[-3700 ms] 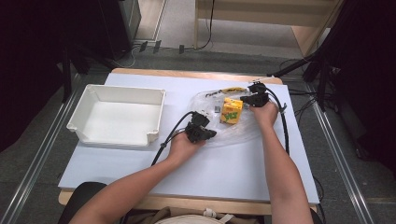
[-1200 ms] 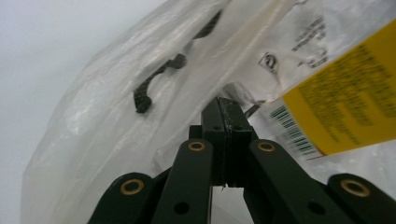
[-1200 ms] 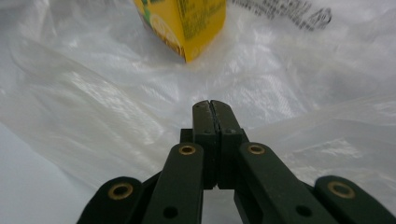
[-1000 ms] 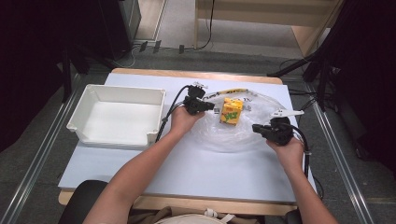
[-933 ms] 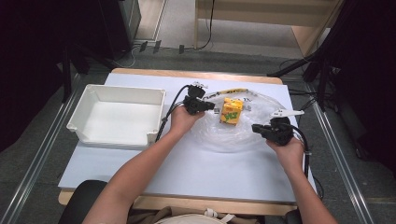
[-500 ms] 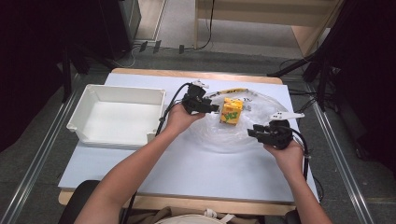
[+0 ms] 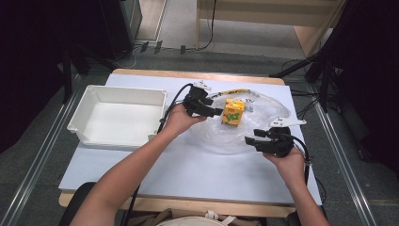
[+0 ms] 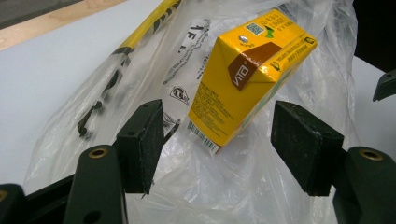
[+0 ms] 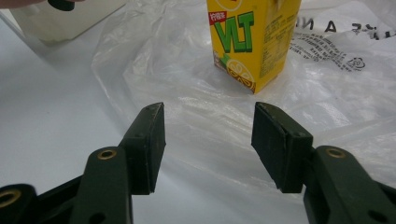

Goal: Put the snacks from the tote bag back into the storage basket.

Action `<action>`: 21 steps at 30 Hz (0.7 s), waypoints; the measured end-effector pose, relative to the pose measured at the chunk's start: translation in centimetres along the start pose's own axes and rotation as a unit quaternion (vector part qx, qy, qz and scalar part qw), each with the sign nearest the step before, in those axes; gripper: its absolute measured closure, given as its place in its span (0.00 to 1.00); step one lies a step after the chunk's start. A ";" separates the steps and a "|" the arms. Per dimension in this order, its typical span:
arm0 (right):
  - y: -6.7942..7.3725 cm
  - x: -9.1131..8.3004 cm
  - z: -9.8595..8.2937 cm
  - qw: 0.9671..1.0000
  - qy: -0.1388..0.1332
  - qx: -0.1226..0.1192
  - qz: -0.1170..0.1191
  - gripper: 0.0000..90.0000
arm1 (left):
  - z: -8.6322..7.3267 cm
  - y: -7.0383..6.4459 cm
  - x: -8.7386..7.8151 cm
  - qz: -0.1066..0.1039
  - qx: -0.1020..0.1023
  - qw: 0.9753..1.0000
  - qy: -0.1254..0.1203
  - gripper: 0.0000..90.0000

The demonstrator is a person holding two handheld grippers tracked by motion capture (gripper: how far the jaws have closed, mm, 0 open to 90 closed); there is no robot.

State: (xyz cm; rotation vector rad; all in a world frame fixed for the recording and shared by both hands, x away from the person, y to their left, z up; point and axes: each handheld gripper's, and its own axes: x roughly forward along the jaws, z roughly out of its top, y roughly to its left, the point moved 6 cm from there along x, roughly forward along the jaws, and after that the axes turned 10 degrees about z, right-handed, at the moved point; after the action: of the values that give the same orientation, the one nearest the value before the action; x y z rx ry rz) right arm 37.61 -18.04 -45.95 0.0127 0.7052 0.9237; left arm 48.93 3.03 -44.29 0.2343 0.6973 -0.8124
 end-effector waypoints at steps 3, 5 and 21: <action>0.1 0.1 -0.1 1.000 0.001 -0.001 0.001 0.50 | 0.0 -0.1 0.0 -0.001 0.004 1.000 -0.003 0.39; 0.3 0.4 -0.1 1.000 0.005 -0.002 0.006 0.50 | 0.1 -0.2 0.1 -0.007 0.005 1.000 -0.008 0.38; 0.3 0.4 -0.1 1.000 0.005 -0.004 0.010 0.50 | 0.9 -1.6 2.8 -0.040 0.019 0.999 -0.018 0.33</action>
State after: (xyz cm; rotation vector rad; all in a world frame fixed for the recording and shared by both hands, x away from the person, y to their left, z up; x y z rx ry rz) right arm 37.48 -17.54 -46.17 0.0080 0.7116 0.9463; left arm 49.53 -0.11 -45.29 0.2280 0.6611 -0.9044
